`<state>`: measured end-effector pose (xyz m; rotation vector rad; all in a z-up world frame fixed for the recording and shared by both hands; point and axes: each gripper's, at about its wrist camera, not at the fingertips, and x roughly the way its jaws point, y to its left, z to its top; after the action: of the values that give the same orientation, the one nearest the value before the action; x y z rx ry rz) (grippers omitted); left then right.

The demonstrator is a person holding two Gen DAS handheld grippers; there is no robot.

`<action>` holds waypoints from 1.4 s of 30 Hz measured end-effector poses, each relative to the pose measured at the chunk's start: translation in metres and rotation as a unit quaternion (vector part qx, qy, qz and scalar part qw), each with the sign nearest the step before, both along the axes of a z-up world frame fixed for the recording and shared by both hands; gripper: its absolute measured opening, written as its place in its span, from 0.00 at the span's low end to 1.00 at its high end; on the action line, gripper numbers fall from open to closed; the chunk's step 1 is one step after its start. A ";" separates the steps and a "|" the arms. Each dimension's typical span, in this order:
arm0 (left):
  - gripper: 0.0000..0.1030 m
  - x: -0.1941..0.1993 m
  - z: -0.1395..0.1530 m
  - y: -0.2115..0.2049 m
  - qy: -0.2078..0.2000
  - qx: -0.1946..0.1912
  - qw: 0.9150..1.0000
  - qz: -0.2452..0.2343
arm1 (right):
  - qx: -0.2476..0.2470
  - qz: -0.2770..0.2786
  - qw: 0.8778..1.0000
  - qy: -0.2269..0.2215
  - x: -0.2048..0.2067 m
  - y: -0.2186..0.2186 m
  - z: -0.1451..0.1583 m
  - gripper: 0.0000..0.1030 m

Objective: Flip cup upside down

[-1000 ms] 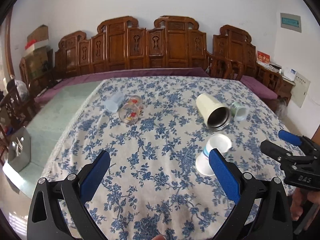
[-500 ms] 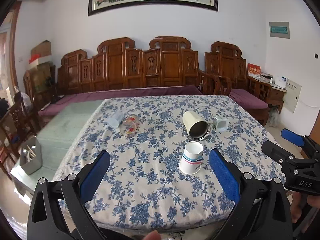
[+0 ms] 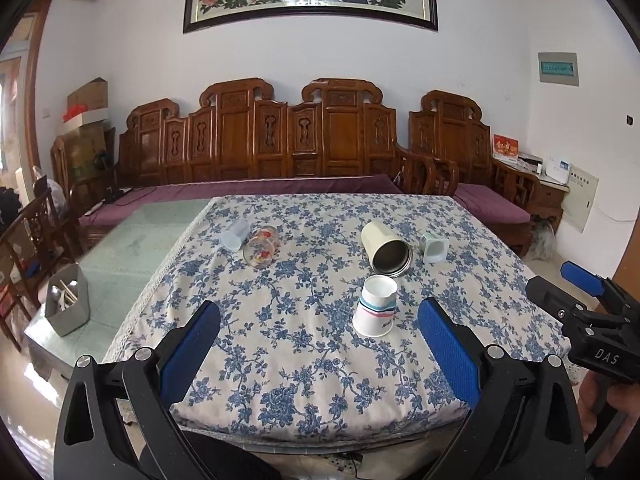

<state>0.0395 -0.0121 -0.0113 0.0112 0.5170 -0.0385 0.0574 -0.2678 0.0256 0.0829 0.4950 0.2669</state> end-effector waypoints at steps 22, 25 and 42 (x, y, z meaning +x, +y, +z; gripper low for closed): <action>0.93 -0.002 0.000 -0.001 -0.004 -0.002 1.000 0.001 | 0.002 0.007 1.000 0.000 0.000 0.003 -0.001 0.97; 0.93 -0.002 0.001 0.000 -0.005 -0.002 1.000 0.002 | 0.002 0.007 1.000 0.001 0.000 0.004 -0.001 0.97; 0.93 -0.003 0.001 0.000 -0.007 -0.002 1.000 0.004 | 0.002 0.007 1.000 0.000 0.000 0.005 -0.001 0.97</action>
<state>0.0368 -0.0122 -0.0106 0.0050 0.5030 -0.0317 0.0570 -0.2630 0.0247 0.0838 0.4954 0.2815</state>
